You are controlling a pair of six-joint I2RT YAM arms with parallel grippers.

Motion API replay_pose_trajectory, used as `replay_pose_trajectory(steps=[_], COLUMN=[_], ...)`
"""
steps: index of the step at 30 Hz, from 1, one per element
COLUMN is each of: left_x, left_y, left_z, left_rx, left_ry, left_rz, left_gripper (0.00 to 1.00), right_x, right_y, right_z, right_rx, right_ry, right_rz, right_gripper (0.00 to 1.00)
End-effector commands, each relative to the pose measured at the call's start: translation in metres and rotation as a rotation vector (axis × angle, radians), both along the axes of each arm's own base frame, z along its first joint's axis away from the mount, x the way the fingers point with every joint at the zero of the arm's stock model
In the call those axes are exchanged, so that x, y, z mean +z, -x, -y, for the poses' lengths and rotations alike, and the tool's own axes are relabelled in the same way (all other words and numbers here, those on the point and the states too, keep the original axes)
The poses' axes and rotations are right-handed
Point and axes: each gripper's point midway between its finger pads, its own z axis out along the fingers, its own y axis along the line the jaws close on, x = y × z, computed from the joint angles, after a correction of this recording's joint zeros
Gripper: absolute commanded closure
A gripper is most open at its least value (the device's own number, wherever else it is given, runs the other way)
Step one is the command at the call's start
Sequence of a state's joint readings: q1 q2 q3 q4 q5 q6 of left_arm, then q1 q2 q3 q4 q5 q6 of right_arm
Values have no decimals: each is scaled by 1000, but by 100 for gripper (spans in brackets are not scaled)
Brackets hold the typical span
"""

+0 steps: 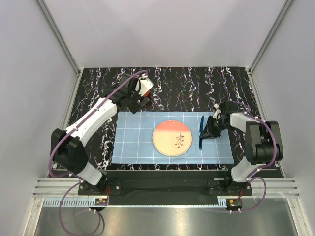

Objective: Set the dinner table for one person
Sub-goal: Place the knife on the napkin.

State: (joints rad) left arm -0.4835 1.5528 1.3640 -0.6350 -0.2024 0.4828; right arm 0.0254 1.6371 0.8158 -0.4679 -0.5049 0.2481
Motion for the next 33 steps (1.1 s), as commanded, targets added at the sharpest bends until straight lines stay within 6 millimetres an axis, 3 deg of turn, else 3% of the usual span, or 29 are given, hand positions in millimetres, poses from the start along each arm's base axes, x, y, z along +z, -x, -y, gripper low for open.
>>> replay_pose_trajectory(steps=[1, 11, 27, 28, 29, 33], left_x=[20, 17, 21, 21, 21, 20], left_y=[-3, -3, -3, -3, -3, -4], left_z=[0, 0, -1, 0, -1, 0], left_rx=[-3, 5, 7, 5, 8, 6], left_ry=[13, 22, 20, 20, 20, 22], left_rz=[68, 63, 73, 73, 72, 71], left_gripper=[1, 1, 1, 1, 1, 1], right_x=[2, 10, 1, 1, 2, 7], right_y=[-6, -4, -7, -6, -7, -8], right_z=[0, -19, -13, -13, -13, -16], right_rx=[-18, 63, 51, 50, 54, 64], right_ry=[24, 35, 81, 85, 81, 66], right_rz=[-14, 20, -37, -42, -38, -18], right_gripper=[100, 100, 100, 96, 80, 67])
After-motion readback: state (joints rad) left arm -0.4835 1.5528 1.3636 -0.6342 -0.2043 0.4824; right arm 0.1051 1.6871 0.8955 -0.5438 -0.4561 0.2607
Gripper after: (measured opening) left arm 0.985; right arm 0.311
